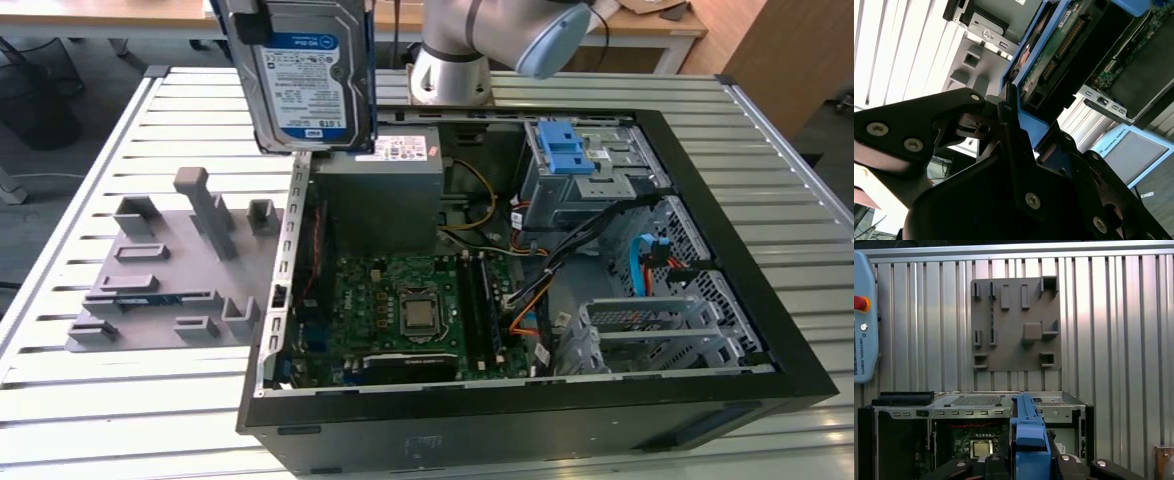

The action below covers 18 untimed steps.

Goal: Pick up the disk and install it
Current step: 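Pick up the disk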

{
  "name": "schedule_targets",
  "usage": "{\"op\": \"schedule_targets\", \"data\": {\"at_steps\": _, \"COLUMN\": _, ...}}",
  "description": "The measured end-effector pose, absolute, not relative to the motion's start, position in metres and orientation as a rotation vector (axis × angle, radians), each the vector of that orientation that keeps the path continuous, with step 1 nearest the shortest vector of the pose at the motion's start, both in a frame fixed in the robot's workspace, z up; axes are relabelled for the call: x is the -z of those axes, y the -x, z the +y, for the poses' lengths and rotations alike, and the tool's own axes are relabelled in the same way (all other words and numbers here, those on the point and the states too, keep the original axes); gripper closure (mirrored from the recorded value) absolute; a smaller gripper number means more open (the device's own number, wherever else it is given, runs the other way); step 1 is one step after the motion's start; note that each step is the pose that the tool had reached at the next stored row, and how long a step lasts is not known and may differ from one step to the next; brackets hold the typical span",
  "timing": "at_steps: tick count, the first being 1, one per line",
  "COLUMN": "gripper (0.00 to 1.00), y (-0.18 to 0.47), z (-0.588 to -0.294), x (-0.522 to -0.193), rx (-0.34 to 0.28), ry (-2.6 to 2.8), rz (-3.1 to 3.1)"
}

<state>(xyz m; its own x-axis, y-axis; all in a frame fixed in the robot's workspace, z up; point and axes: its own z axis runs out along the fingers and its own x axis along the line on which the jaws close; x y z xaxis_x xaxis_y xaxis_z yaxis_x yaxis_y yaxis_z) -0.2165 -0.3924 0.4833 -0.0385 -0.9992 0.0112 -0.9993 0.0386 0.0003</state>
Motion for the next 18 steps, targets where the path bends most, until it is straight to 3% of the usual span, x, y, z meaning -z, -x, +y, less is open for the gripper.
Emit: {"op": "schedule_targets", "data": {"at_steps": 18, "gripper": 0.64, "y": 0.190, "z": -0.400, "x": -0.483, "rx": -0.010, "ry": -2.171, "rz": -2.257}}
